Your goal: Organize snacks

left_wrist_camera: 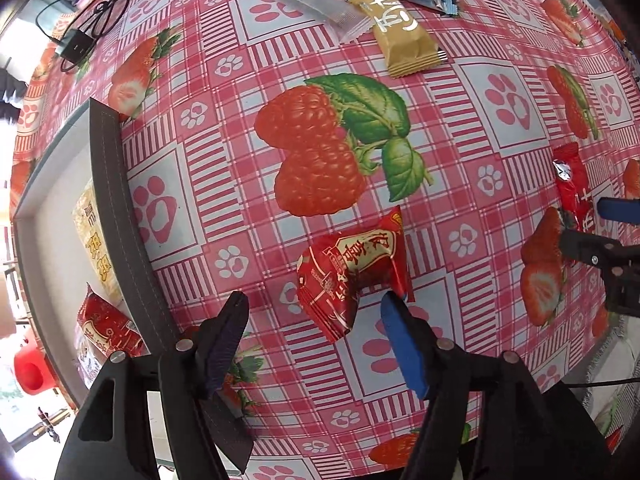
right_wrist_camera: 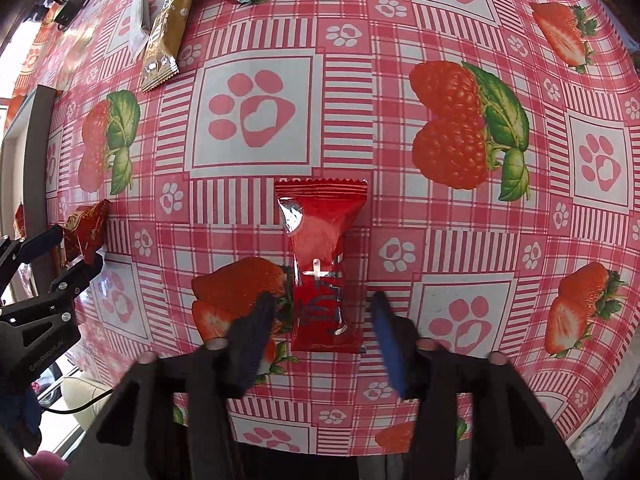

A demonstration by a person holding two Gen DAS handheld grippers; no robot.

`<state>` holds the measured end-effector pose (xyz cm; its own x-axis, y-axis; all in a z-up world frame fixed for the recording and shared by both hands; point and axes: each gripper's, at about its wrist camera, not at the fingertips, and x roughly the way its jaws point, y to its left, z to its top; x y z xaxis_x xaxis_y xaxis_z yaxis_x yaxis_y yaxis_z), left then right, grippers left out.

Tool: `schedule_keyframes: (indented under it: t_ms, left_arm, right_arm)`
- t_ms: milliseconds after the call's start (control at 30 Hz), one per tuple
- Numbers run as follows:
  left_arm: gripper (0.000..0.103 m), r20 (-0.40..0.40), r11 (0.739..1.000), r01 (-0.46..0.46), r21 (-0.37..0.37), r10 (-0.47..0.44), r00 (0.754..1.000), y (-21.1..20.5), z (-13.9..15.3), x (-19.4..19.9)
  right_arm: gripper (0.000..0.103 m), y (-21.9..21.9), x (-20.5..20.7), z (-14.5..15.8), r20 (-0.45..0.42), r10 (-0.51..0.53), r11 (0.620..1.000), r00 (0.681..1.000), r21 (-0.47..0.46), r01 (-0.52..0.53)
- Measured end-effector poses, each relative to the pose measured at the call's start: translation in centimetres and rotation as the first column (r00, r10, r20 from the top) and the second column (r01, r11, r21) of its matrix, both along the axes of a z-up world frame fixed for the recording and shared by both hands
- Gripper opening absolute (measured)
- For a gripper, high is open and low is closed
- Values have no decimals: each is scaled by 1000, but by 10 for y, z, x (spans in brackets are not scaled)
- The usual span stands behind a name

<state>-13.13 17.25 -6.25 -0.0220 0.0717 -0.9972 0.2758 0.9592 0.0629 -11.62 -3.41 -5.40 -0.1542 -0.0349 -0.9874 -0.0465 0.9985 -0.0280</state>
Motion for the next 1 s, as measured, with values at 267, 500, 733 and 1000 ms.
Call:
schedule_keyframes:
  t_ms: [267,500,733,1000]
  left_arm:
    - [87,-66,1000,-2,-27,1,998,4,-14,9]
    - [103,-107,999,-4,-33,0,994,4,-32,11]
    - [103,-98,999,-5,-37,1,995,7,-36,3]
    - [103,-84,999,-6,-42,2,996,8,-28,-4]
  right_arm:
    - [93,33,2,-8,-7,29,999,1000,-23,-29]
    - [103,39,0,-23,-43,32,999,999,-40,-34]
    - [103,39,3,-25,-64,32,998,997,-46,-35]
    - [103,38,3,-24,-34,35,998,999,-44,-36]
